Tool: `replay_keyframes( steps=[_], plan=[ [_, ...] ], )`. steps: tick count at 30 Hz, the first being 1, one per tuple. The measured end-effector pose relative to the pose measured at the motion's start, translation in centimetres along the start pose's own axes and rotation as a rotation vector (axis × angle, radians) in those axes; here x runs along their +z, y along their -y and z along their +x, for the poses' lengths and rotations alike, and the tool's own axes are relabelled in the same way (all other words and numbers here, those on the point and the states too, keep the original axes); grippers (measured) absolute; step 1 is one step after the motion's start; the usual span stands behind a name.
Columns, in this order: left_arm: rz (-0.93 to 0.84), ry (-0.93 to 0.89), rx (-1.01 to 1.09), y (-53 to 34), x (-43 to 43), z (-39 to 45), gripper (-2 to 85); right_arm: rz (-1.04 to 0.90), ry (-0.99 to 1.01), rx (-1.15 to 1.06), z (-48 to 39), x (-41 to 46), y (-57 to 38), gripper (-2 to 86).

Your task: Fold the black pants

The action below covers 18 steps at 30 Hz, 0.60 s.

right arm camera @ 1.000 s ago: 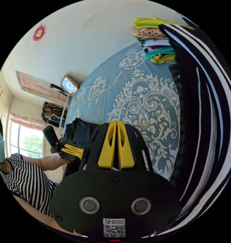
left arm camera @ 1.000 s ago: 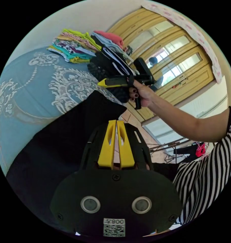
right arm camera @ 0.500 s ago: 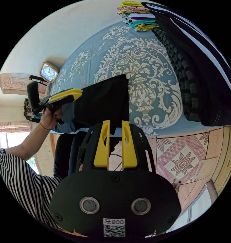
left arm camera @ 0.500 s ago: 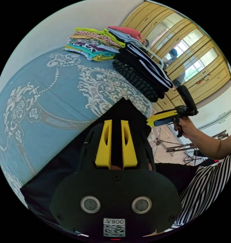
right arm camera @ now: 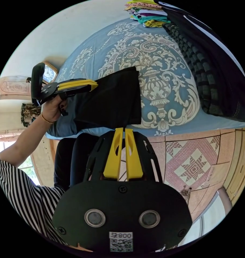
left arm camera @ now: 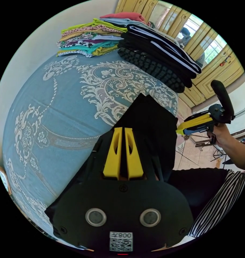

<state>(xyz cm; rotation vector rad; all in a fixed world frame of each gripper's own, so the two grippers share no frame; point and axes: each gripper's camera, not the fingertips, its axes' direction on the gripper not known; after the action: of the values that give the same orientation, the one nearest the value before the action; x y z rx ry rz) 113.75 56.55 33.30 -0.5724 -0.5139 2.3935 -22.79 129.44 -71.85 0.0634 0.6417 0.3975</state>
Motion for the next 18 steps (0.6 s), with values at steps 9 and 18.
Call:
replay_keyframes(
  steps=[9, 18],
  plan=[
    [0.078, -0.002, -0.035, -4.0, -5.5, -1.2, 1.0, 0.064, -0.051, -0.006, -0.8, 0.4, 2.3, 0.3],
    [0.052, 0.008, -0.095, -10.8, -9.2, -2.7, 1.7, 0.045, 0.024, 0.050, -1.7, 5.3, 4.1, 0.6]
  ],
)
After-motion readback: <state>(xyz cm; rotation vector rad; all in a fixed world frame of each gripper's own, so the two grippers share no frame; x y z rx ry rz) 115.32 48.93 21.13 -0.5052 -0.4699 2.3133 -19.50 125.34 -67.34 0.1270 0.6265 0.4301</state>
